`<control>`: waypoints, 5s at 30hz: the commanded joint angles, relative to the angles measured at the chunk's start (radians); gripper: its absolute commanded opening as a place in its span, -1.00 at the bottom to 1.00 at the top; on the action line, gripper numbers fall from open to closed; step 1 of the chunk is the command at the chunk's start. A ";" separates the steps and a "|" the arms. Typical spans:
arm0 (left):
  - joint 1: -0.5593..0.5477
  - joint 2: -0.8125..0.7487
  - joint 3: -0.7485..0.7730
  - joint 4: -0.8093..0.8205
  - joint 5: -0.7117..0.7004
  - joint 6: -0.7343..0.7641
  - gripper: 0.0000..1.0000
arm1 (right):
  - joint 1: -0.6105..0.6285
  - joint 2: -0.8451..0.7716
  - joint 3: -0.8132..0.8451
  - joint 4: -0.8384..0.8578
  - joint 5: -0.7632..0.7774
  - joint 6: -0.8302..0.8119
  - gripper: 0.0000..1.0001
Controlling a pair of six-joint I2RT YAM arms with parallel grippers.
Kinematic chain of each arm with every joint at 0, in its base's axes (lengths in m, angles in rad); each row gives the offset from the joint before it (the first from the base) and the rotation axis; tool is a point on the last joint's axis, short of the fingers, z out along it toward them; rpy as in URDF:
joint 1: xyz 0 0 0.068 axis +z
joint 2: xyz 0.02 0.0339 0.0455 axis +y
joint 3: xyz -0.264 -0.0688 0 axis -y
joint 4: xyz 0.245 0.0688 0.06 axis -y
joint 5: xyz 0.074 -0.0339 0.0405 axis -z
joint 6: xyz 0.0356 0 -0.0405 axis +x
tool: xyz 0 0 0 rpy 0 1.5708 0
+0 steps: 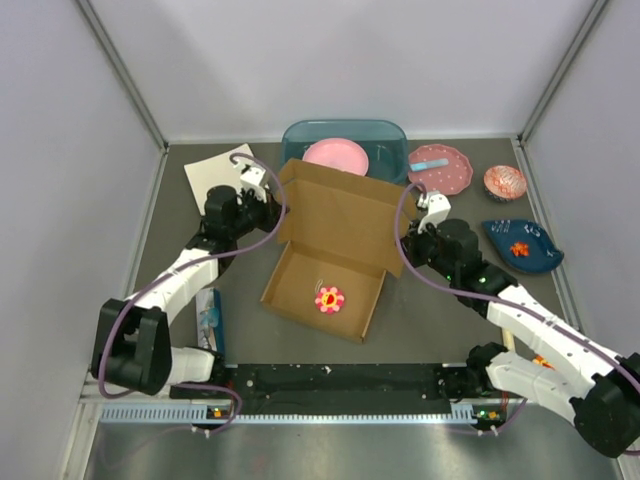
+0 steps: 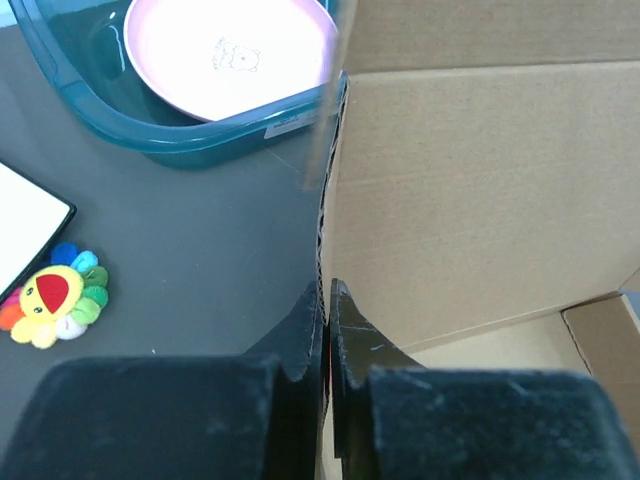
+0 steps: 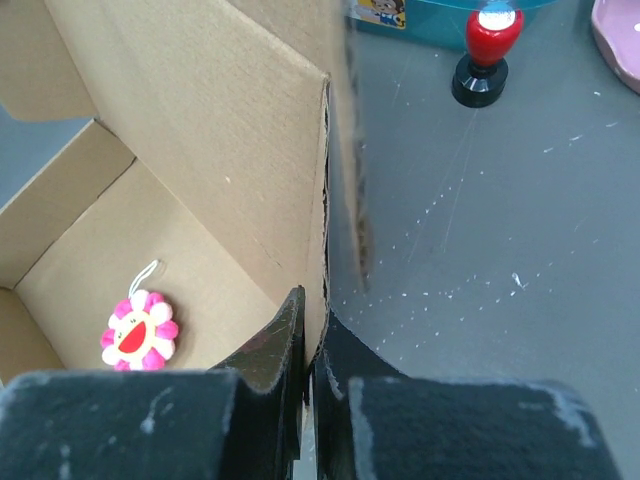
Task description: Fold the paper box
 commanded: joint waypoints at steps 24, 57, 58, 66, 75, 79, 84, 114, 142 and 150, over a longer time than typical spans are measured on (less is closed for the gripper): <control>-0.231 -0.296 -0.370 0.242 -0.554 -0.123 -1.00 | 0.010 0.053 0.193 -0.211 0.049 0.042 -0.69; -0.234 -0.158 -0.177 0.106 -0.289 0.216 -1.00 | -0.203 0.189 0.356 -0.257 -0.037 -0.056 0.11; -0.234 -0.154 -0.174 0.103 -0.284 0.218 -1.00 | -0.203 0.186 0.342 -0.259 -0.038 -0.056 0.11; -0.234 -0.114 -0.166 0.124 -0.306 0.273 -1.00 | -0.228 0.241 0.368 -0.288 0.015 -0.082 0.11; -0.220 -0.084 -0.147 0.138 -0.297 0.304 -1.00 | -0.274 0.286 0.378 -0.283 -0.031 -0.088 0.11; -0.222 -0.087 -0.166 0.153 -0.298 0.290 -1.00 | -0.274 0.292 0.359 -0.276 -0.078 -0.082 0.07; -0.222 -0.097 -0.169 0.158 -0.304 0.285 -1.00 | -0.274 0.298 0.345 -0.276 -0.107 -0.071 -0.06; -0.224 -0.183 -0.206 0.135 -0.372 0.173 -0.94 | -0.113 0.096 0.008 -0.078 0.153 0.031 -1.00; -0.098 -0.131 0.064 -0.084 -0.166 0.206 -0.08 | -0.074 0.099 0.048 -0.105 0.152 -0.024 -1.00; -0.072 0.038 0.170 -0.087 0.001 0.230 -0.06 | -0.021 0.165 0.121 -0.177 0.134 -0.073 -1.00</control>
